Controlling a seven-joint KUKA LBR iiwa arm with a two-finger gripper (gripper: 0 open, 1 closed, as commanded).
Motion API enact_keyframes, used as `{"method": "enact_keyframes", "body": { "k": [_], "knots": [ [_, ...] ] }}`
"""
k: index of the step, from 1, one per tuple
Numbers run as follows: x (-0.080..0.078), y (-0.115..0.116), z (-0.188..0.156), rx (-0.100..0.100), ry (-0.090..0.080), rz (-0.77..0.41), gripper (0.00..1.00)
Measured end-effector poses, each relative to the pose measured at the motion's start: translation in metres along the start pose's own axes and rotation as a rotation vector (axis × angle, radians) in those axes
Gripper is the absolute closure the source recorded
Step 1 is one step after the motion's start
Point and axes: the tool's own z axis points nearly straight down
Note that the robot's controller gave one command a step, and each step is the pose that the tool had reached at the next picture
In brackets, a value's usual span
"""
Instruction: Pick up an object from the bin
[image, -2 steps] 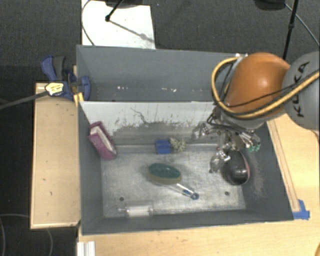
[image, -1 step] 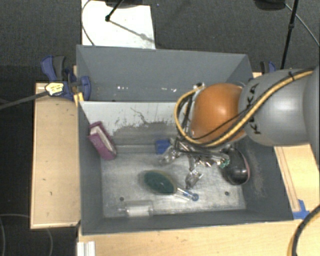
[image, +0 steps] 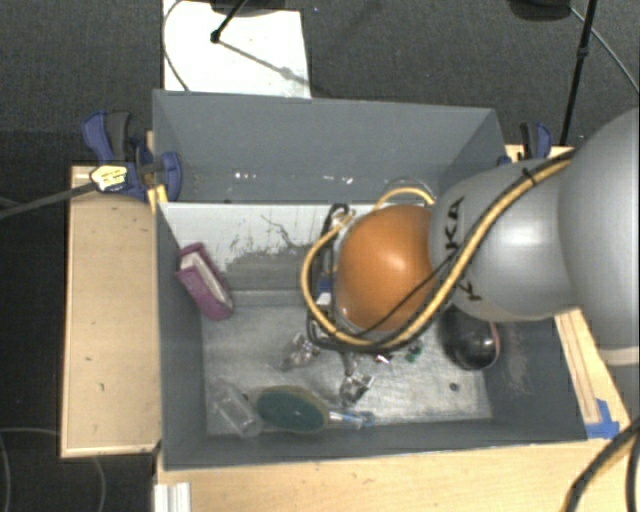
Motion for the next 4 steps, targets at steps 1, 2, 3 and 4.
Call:
{"method": "enact_keyframes", "body": {
  "k": [1,2,3,4],
  "knots": [
    [-0.033,0.052,-0.043,0.002,-0.004,0.07,0.0],
    [-0.044,0.079,-0.015,0.002,0.007,-0.045,0.0],
    [-0.064,0.073,0.006,0.012,0.017,-0.237,0.0],
    [-0.063,0.073,0.007,0.012,0.018,-0.236,1.0]
  ]
}}
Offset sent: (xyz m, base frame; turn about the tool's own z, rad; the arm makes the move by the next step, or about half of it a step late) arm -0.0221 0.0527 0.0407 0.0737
